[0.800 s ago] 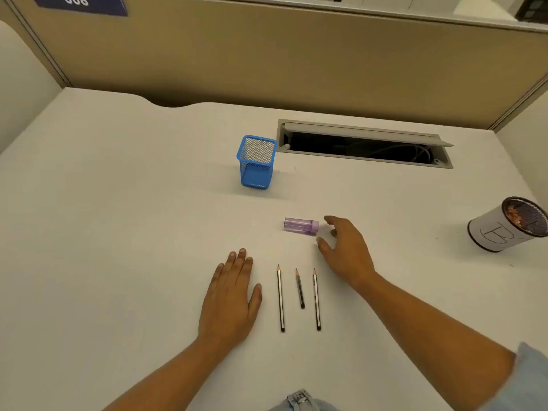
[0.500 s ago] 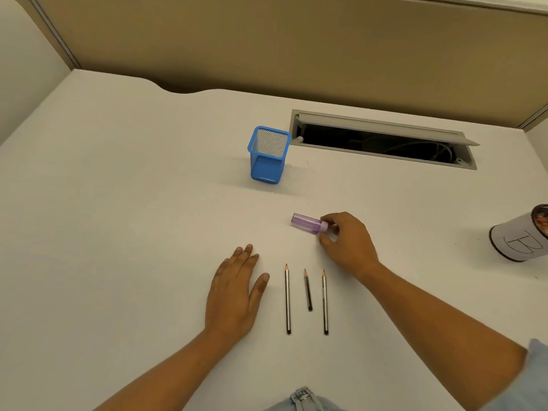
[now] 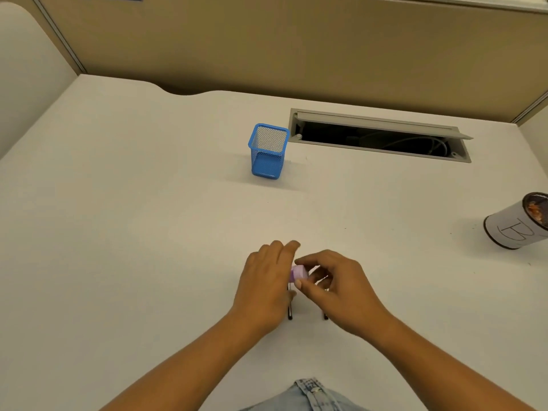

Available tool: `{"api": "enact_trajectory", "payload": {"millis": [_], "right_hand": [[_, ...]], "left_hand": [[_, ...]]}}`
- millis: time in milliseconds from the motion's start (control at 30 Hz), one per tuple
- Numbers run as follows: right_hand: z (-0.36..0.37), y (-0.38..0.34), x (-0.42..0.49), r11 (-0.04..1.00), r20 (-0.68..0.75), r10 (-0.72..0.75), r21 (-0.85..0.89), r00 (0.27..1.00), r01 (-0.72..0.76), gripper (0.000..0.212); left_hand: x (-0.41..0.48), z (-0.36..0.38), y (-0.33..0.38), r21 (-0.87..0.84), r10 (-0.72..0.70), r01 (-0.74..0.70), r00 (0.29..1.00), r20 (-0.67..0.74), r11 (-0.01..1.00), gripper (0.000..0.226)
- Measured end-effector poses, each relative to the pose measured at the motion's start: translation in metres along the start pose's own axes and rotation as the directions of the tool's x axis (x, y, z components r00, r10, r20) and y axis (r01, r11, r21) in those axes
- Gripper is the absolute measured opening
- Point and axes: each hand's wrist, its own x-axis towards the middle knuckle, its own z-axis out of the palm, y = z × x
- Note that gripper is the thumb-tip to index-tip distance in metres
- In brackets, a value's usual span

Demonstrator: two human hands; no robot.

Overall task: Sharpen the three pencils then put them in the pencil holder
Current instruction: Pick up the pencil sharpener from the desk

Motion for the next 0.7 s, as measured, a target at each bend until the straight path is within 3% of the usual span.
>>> {"api": "enact_trajectory", "payload": {"millis": [133, 200, 400, 567, 700], "right_hand": [[0.009, -0.006, -0.028, 0.990, -0.046, 0.101, 0.098, 0.994, -0.097, 0.009], [0.013, -0.009, -0.041, 0.983, -0.045, 0.139, 0.128, 0.989, -0.133, 0.008], [0.019, -0.021, -0.062, 0.974, -0.061, 0.177, 0.154, 0.982, -0.166, 0.015], [0.021, -0.026, -0.067, 0.987, -0.071, 0.140, 0.085, 0.988, -0.134, 0.029], [0.015, -0.022, -0.061, 0.896, -0.028, 0.337, 0.316, 0.941, -0.312, 0.032]], "left_hand": [[-0.022, -0.002, 0.013, 0.026, 0.053, -0.054, 0.999, 0.010, 0.998, 0.034], [-0.033, -0.006, 0.018, 0.019, 0.041, -0.041, 0.999, 0.002, 0.999, 0.022], [-0.057, -0.014, 0.026, -0.074, -0.001, 0.004, 0.999, 0.042, 0.997, 0.009], [-0.068, -0.015, 0.024, -0.123, -0.024, 0.028, 0.999, 0.036, 0.992, 0.016], [-0.074, -0.017, 0.018, -0.225, -0.072, 0.085, 0.995, 0.065, 0.971, 0.028]]}}
